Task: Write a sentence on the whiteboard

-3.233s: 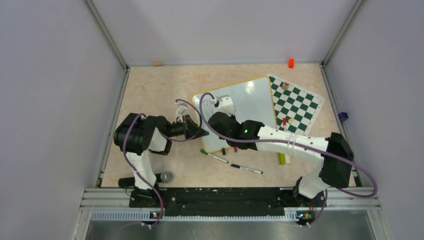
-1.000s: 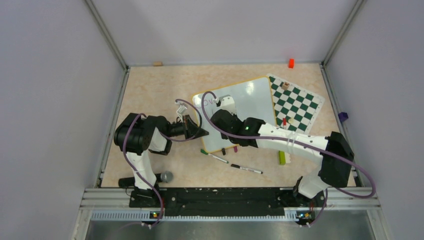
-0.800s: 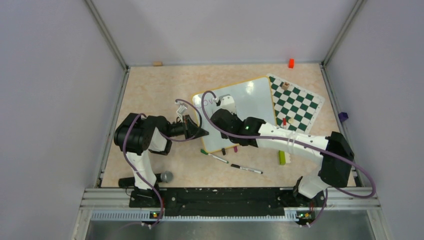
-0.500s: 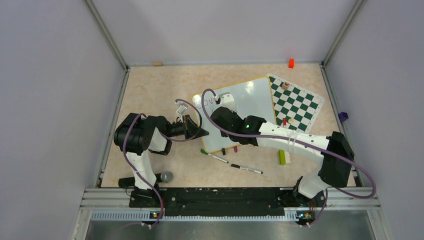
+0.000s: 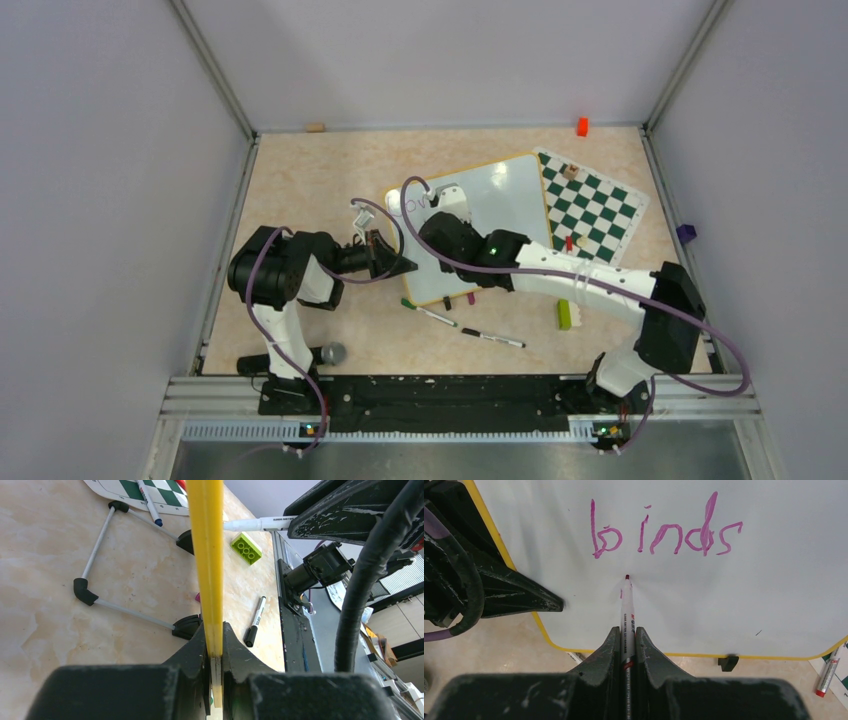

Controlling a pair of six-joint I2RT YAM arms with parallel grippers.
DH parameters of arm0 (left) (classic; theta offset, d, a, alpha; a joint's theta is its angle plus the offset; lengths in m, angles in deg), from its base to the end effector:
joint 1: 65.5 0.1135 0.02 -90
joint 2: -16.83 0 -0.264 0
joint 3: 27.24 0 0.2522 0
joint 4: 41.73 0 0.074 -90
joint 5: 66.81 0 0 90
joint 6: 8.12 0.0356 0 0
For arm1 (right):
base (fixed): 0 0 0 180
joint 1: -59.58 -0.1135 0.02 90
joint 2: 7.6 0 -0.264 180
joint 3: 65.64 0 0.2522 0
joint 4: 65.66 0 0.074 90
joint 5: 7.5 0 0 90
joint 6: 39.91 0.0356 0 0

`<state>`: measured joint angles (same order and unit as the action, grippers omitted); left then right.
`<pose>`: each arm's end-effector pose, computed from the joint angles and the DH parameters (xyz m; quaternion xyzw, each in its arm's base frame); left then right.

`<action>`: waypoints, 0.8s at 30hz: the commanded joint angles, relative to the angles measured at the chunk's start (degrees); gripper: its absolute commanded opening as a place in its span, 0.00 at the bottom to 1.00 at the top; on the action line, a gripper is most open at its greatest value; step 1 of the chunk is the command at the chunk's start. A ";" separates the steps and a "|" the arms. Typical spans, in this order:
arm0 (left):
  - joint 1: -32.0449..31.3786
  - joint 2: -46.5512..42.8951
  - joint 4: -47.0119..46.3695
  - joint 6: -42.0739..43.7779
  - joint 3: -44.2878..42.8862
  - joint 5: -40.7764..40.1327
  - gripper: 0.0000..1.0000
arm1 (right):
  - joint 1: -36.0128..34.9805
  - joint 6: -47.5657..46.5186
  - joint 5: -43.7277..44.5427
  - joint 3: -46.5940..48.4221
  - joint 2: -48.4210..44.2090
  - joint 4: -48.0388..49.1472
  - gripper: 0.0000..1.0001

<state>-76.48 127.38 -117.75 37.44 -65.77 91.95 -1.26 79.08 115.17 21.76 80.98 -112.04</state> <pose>0.2658 -0.0854 0.1269 0.2335 0.6579 -0.6216 0.3553 0.1804 0.2838 0.2955 -0.1476 0.8882 0.0596 0.4311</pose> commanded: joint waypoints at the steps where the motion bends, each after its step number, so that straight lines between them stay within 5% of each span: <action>1: -1.85 1.04 -3.04 3.65 0.60 6.28 0.00 | 0.44 -0.17 0.31 2.63 1.49 0.61 0.00; 24: -1.85 1.00 -3.03 3.65 0.56 6.21 0.00 | 0.40 2.82 -2.11 -3.97 -0.58 0.22 0.00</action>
<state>-76.48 127.38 -117.42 37.22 -65.77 91.51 -1.39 81.27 111.69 18.79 81.08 -112.11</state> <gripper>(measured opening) 0.094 0.095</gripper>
